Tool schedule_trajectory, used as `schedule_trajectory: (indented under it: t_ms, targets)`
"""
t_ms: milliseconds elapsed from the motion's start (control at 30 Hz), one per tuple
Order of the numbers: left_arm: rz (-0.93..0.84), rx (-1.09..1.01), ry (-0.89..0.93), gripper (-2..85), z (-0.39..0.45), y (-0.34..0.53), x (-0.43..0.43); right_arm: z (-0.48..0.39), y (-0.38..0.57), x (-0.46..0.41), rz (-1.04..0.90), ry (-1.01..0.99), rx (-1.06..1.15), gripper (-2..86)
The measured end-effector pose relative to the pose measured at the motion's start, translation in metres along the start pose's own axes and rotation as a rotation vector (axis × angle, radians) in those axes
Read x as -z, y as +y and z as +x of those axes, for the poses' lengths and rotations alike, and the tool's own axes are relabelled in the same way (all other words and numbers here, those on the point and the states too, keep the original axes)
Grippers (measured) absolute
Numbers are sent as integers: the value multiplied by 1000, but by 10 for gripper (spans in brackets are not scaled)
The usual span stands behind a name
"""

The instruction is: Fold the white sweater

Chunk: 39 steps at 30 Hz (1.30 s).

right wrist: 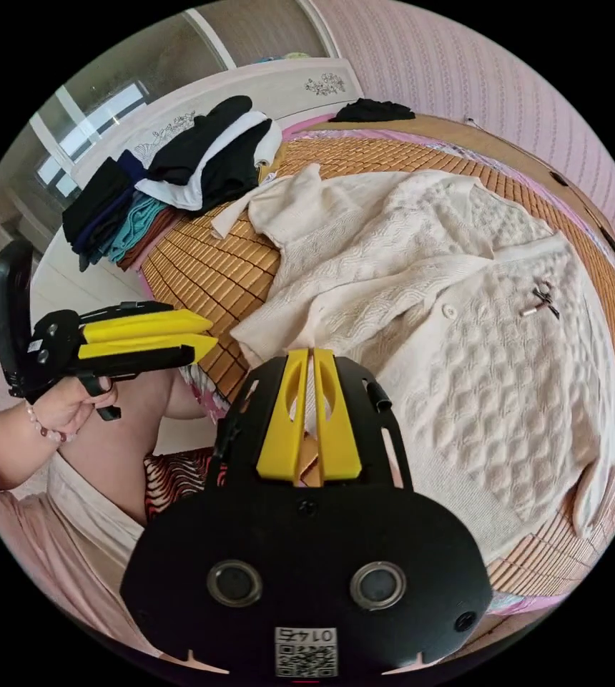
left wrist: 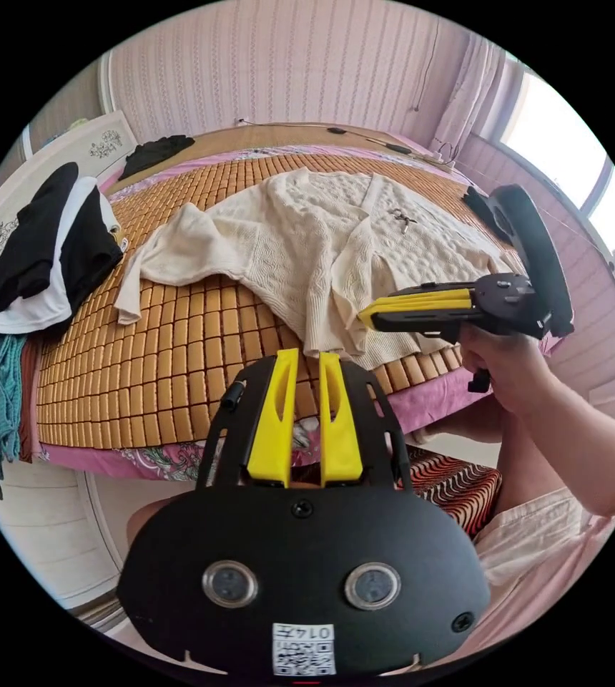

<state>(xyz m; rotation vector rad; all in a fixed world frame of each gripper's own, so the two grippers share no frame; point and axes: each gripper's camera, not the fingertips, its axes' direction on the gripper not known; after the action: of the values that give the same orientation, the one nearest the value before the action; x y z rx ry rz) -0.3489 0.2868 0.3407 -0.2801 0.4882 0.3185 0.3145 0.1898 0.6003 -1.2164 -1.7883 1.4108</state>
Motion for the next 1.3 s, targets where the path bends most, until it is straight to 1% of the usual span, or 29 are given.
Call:
schedule_trajectory:
  t_ms: [100,200,267,400,467,533,633,667,733,767,900,1067,1167,1233,1300]
  targets:
    - [-8,-68,-4,62,14,2,-10,7,27,25,43,35,-17,9]
    - [-14,-67,19,66,19,1,-17,14,36,29,17,33,-46,5]
    - [-15,-66,31,72,21,-1,-18,17,39,37,40,4,-76,3]
    - [-17,-132,-37,105,32,-9,-24,26,63,63,144,-14,-171,3]
    - [-45,-145,-39,111,35,-13,-33,32,73,61,130,-10,-208,6]
    - [-54,-141,-46,112,36,-14,-36,36,76,52,79,-12,-215,13]
    - [-34,-118,-34,110,32,-11,-27,36,71,43,92,-23,-244,50]
    - [-32,-114,-27,109,30,-8,-24,34,65,37,93,-35,-242,76]
    - [-32,-108,-28,108,27,-4,-20,32,56,25,85,-43,-240,85]
    - [-33,-106,-31,108,24,-3,-18,31,50,16,65,-53,-232,82]
    - [-36,-74,-6,107,16,-4,-15,28,45,-3,-13,-65,-196,24]
    - [-26,-73,2,105,18,-10,-11,32,60,35,91,-32,-214,9]
    - [-34,-78,11,98,21,-17,-14,44,65,63,150,-87,-229,6]
    - [-37,-106,-7,87,26,-22,-18,54,66,70,148,-106,-248,5]
    - [-51,-142,-41,50,31,-27,-24,64,65,67,101,-101,-259,5]
